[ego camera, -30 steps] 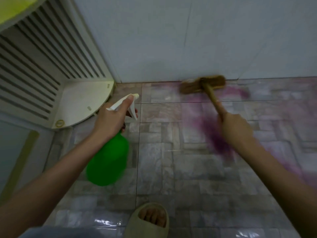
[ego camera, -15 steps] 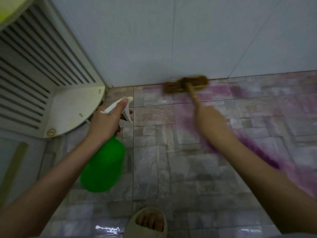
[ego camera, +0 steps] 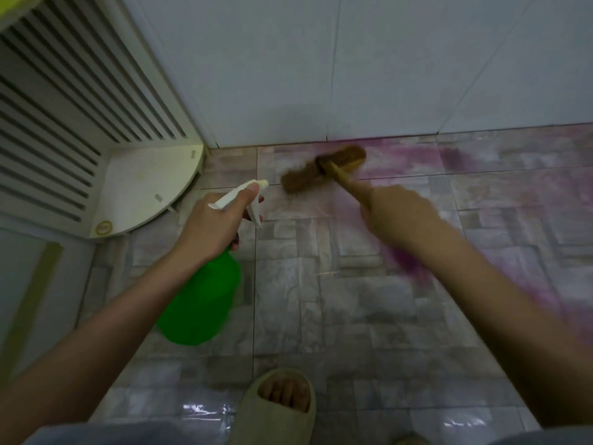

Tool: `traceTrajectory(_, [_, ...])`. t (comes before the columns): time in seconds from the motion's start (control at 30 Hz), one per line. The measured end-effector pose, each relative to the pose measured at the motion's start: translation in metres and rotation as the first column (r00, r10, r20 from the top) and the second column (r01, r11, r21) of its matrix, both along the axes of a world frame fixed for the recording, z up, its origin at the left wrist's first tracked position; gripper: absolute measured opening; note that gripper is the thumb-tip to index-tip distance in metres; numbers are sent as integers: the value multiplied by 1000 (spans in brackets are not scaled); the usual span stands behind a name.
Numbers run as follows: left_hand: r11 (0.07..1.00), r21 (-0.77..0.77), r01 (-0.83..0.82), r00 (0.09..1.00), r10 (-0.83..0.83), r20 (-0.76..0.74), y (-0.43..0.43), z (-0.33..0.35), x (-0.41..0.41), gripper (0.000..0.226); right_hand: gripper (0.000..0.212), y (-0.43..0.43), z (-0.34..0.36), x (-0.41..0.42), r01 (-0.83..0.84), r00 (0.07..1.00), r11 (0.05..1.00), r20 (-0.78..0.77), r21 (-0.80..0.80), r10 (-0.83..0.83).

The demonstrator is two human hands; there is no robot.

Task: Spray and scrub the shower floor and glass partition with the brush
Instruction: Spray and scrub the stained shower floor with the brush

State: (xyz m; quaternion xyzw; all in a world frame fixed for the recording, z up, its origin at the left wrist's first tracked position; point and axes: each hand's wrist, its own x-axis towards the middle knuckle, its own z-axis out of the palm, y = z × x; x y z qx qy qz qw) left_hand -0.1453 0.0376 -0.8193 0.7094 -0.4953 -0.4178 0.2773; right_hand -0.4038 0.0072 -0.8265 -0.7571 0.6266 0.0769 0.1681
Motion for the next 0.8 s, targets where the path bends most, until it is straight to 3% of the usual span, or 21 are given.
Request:
traceTrajectory(0.07, [1000,5,-13,1000,13,12,6,-1,8,42,70,17,27,3,-74,991,994,-103,78,82])
traceTrajectory(0.1, [1000,2,-29,1000,29,3,8,-1,12,47,71,23,28,11,-85,989,996,-118,42,89])
traceTrajectory(0.23, [998,-25,-61,998,61,-1,16,-1,26,50,73,5,-8,41,-63,997,997,-50,-40,61])
traceTrajectory(0.4, [996,-27,-80,997,80,-6,41,-2,38,52,61,22,65,4,-208,945,949,-203,235,258])
traceTrajectory(0.6, [996,8,-88,996,88,26,61,-9,33,45,63,20,34,29,-258,963,962,-50,83,263])
traceTrajectory(0.67, [996,15,-84,996,83,23,71,-10,29,48,59,17,56,18,-336,923,924,-133,185,362])
traceTrajectory(0.73, [997,41,-70,997,69,28,86,-13,22,54,58,35,74,5,-306,900,913,-231,272,370])
traceTrajectory(0.8, [994,82,-72,997,68,47,97,-16,16,55,62,48,66,15,-307,902,927,-244,218,356])
